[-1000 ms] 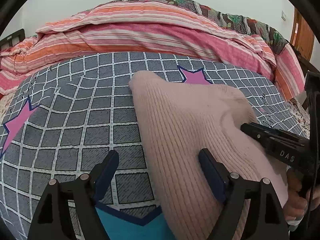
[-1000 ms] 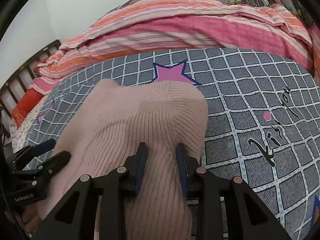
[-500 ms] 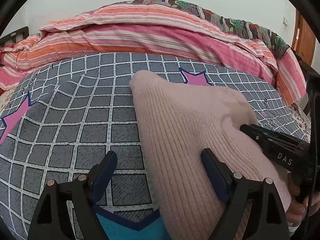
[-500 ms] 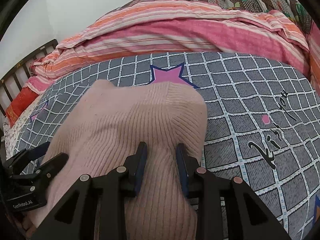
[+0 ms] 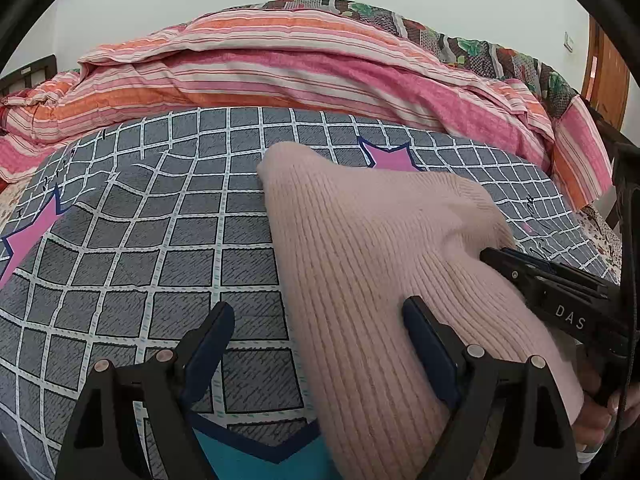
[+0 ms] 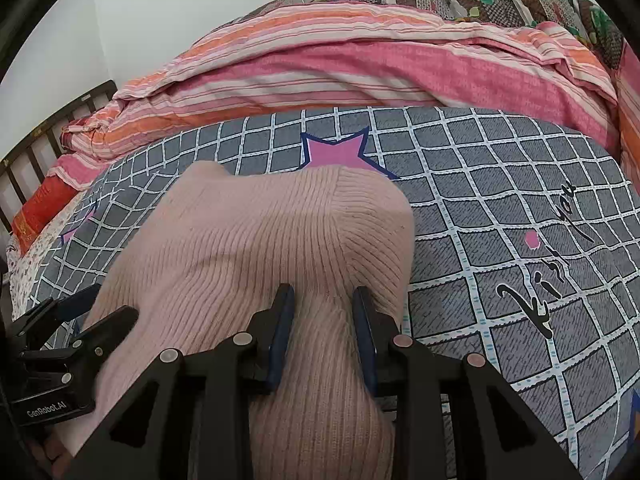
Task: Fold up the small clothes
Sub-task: 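Press the folded sweater flat with the right gripper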
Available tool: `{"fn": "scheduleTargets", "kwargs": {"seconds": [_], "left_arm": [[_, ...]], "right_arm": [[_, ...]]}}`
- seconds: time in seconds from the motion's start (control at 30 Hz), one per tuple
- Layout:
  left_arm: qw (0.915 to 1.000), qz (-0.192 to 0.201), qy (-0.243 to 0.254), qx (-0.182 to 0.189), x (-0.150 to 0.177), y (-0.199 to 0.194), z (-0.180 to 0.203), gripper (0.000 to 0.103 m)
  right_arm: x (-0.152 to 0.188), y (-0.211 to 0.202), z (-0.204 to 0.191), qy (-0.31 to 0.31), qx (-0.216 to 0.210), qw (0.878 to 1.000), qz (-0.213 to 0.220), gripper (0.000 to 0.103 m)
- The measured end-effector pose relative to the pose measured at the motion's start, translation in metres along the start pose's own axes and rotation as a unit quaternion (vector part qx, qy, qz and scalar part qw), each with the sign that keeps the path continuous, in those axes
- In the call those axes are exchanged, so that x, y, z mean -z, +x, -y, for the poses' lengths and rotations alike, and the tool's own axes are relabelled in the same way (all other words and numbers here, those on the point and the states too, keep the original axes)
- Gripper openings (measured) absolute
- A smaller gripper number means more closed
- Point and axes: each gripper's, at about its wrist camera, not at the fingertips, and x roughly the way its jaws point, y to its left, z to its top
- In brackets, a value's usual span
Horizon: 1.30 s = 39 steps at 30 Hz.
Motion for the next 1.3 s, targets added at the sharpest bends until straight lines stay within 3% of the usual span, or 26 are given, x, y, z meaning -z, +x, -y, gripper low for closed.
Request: {"fn": "scheduleTargets", "kwargs": {"seconds": [0.2, 0.4, 0.57, 0.67, 0.77, 1.3], "left_arm": [[1.0, 0.001, 0.0, 0.001, 0.001, 0.0, 0.0, 0.088], [0.9992, 0.008, -0.021, 0.034, -0.006, -0.007, -0.012, 0.086], [0.9993, 0.037, -0.005, -0.003, -0.025, -0.012, -0.011, 0.083], [0.9998, 0.016, -0.009, -0.009, -0.032, 0.0, -0.015, 0.084], [1.0, 0.001, -0.001, -0.008, -0.026, 0.015, -0.014, 0.085], [0.9998, 0.018, -0.013, -0.005, -0.017, 0.024, -0.015, 0.087]], "right_arm": [[0.0, -0.001, 0.0, 0.002, 0.0, 1.0, 0.0, 0.029], [0.001, -0.002, 0.002, 0.007, -0.009, 1.0, 0.006, 0.029], [0.002, -0.002, 0.001, 0.003, -0.007, 1.0, 0.012, 0.029], [0.002, -0.002, 0.002, 0.005, -0.011, 1.0, 0.014, 0.029], [0.003, -0.002, 0.001, 0.004, -0.01, 1.0, 0.017, 0.029], [0.003, 0.001, 0.002, 0.006, -0.019, 1.0, 0.021, 0.03]]}}
